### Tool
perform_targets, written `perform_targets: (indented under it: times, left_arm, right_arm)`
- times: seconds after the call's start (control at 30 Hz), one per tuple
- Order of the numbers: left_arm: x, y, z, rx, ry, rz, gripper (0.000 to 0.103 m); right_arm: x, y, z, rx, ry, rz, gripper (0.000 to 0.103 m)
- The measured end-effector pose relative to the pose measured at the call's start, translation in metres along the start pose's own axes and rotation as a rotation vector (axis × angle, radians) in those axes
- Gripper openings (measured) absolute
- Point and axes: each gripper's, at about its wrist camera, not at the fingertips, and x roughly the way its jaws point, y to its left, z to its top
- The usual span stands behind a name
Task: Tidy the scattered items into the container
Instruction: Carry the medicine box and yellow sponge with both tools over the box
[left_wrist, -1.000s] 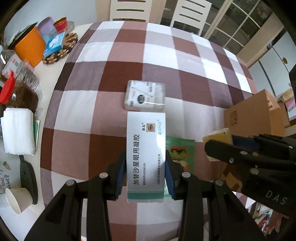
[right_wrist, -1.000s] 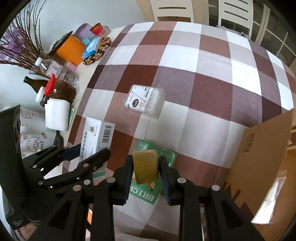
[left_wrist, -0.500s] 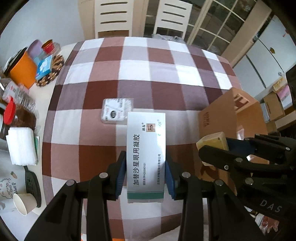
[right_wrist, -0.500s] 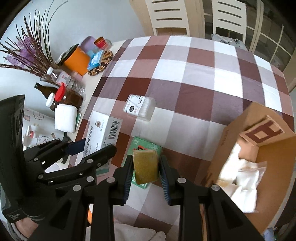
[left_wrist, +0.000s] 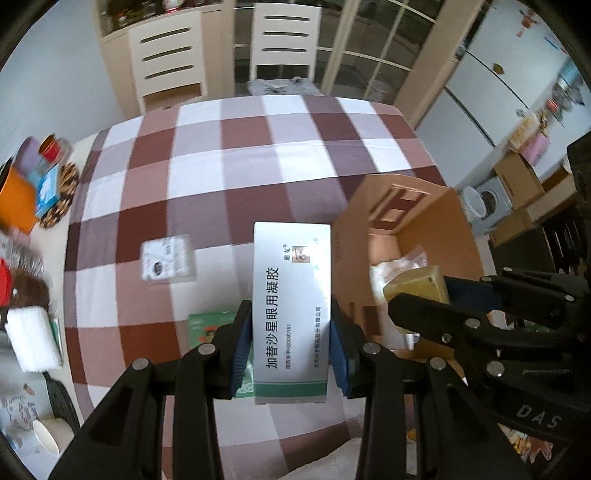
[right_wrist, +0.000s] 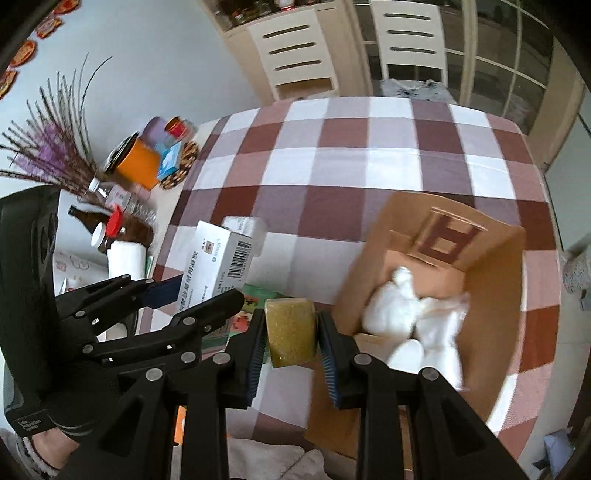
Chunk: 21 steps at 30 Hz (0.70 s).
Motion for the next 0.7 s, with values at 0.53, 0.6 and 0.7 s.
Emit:
perform_targets:
  times: [0.53, 0.6, 0.7]
  left_arm:
    - [0.019, -0.078, 0.013, 0.177, 0.045, -0.074, 0.038]
    - [0.022, -0.085, 0.015, 0.194, 0.051, -0.079, 0.038]
    - [0.026, -0.094, 0.016, 0.213, 0.059, -0.087, 0.038]
  right_arm:
    - [-0.035, -0.078, -0.027, 0.212, -0.069, -0.065, 0.028]
    - [-0.037, -0.084, -0.03, 0.23, -0.072, -0.07, 0.028]
    - [-0.038, -0.092, -0.032, 0.253, -0.074, -0.075, 0.028]
